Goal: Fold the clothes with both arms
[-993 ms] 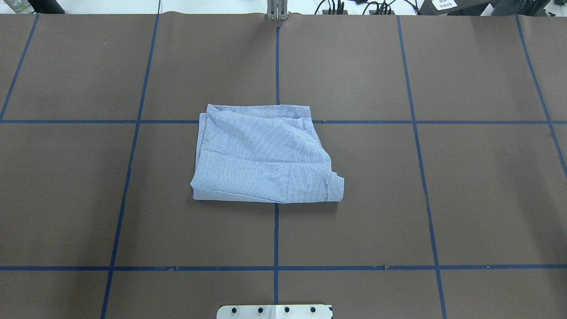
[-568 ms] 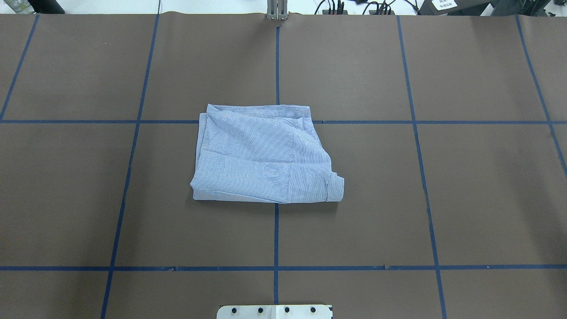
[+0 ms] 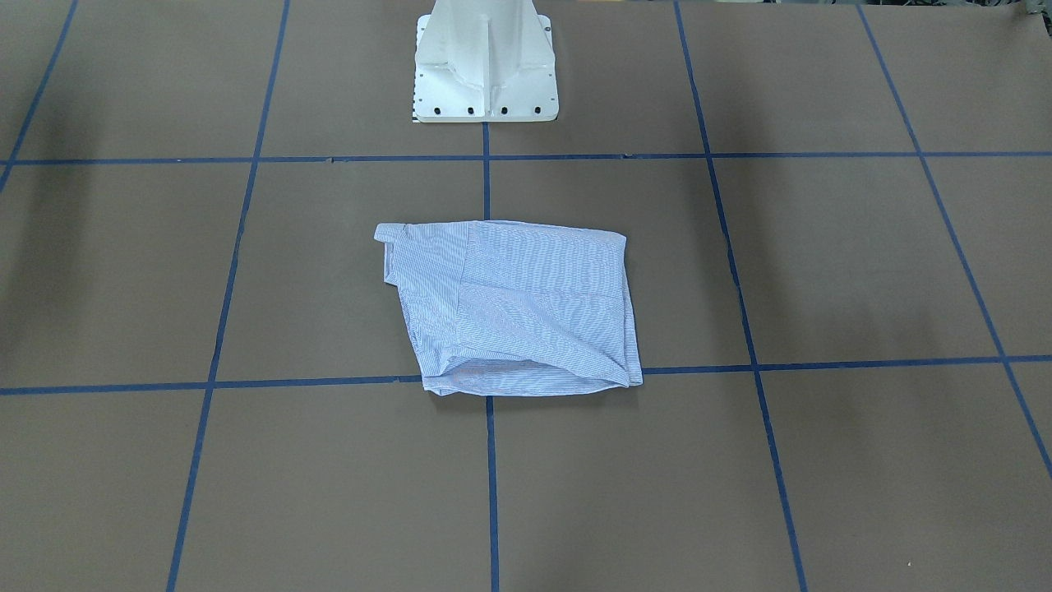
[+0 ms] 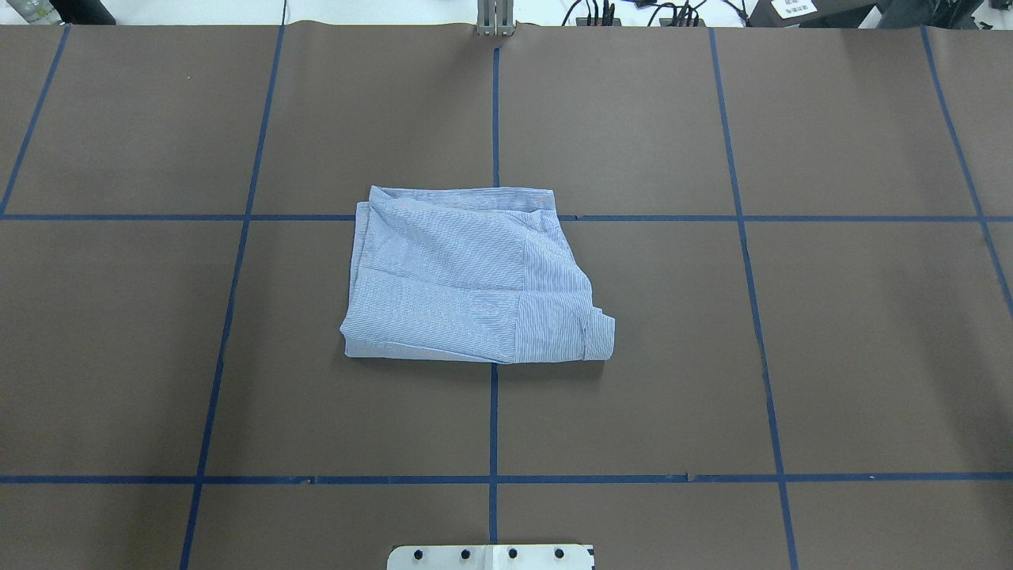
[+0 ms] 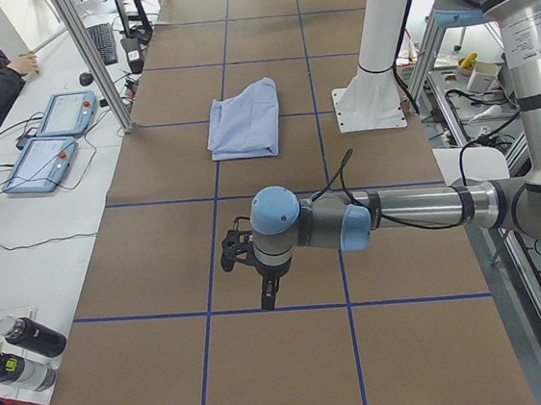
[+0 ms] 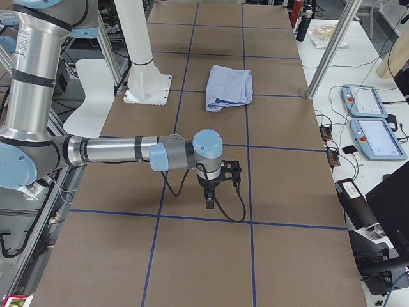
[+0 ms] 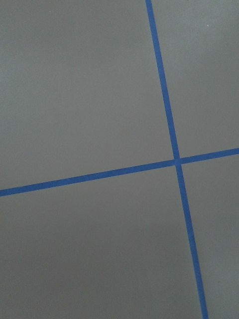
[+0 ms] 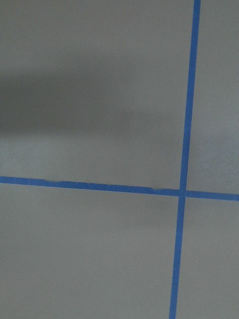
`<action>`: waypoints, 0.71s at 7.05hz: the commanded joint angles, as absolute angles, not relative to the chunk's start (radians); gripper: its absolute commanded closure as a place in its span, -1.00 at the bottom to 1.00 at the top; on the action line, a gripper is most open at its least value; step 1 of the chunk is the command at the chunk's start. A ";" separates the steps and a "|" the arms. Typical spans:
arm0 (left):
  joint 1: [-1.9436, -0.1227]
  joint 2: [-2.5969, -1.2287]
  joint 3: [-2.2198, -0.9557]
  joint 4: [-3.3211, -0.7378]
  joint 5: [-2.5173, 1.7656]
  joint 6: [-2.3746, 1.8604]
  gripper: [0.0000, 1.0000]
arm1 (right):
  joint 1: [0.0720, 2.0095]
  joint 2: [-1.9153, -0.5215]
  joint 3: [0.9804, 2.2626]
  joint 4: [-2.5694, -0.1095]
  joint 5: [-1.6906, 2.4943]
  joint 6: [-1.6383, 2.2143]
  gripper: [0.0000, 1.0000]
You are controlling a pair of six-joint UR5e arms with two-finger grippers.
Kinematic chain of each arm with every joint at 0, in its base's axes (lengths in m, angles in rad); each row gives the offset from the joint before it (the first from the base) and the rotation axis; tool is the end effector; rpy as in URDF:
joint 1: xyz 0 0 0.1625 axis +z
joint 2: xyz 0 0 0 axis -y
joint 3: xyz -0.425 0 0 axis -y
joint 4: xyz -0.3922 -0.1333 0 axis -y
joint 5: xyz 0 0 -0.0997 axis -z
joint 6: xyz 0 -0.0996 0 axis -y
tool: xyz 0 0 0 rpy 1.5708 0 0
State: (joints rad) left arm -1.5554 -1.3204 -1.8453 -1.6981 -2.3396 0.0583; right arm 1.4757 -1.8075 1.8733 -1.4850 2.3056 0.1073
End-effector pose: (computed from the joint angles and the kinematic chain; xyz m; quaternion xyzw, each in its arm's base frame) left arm -0.0579 -0.3971 0.6205 0.0781 0.3723 0.0624 0.9227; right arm 0.0281 -0.4059 0.6079 0.0341 -0.3635 -0.0215 0.9307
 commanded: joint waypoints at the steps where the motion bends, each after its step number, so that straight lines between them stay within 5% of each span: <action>1: -1.555 -1.316 -1.845 -1.698 -2.341 0.058 -1.00 | 1.476 -1.807 1.875 -1.485 2.306 0.107 -1.00; 5: -1.555 -1.316 -1.844 -1.698 -2.339 0.058 -1.00 | 1.476 -1.807 1.875 -1.483 2.306 0.115 -1.00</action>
State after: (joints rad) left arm -1.5550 -1.3162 -1.8441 -1.6981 -2.3395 0.0583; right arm 1.4757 -1.8070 1.8745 -1.4839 2.3056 0.1126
